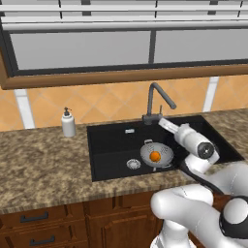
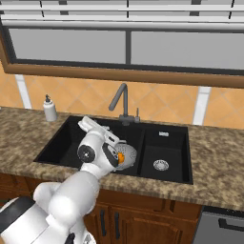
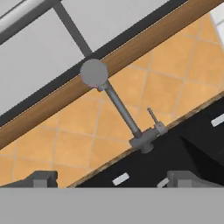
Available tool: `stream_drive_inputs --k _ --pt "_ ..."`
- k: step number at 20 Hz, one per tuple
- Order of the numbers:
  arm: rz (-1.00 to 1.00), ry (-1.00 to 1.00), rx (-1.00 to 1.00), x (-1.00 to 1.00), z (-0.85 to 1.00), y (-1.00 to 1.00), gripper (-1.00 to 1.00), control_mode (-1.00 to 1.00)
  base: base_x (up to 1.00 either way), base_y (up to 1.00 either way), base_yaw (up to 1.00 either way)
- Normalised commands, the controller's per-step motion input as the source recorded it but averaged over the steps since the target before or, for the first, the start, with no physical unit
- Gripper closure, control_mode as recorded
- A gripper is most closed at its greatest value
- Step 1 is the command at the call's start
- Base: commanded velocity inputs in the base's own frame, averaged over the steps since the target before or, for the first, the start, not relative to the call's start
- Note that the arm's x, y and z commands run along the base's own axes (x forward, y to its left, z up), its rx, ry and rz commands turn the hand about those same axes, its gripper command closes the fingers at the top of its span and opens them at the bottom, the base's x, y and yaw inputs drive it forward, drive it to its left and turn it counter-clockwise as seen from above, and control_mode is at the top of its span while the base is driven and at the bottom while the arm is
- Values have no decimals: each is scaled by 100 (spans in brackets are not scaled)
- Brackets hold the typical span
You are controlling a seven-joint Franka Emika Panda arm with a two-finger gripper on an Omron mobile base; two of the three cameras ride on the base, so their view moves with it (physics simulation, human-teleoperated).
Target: Put the colander in the sink, put the orange in the colander, and turn on the sink faucet and pour water over the colander.
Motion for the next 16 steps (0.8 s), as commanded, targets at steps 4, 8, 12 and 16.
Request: stream_drive_inputs --k 4,8,12,16 --pt "0 35 0 -53 100 0 -100 -100 0 0 0" --pt "0 18 0 -73 100 0 -100 -100 0 0 0" --pt "0 0 0 -80 100 -3 -100 -100 0 0 0" --pt "0 0 1 -70 100 -16 -100 -100 0 0 0"
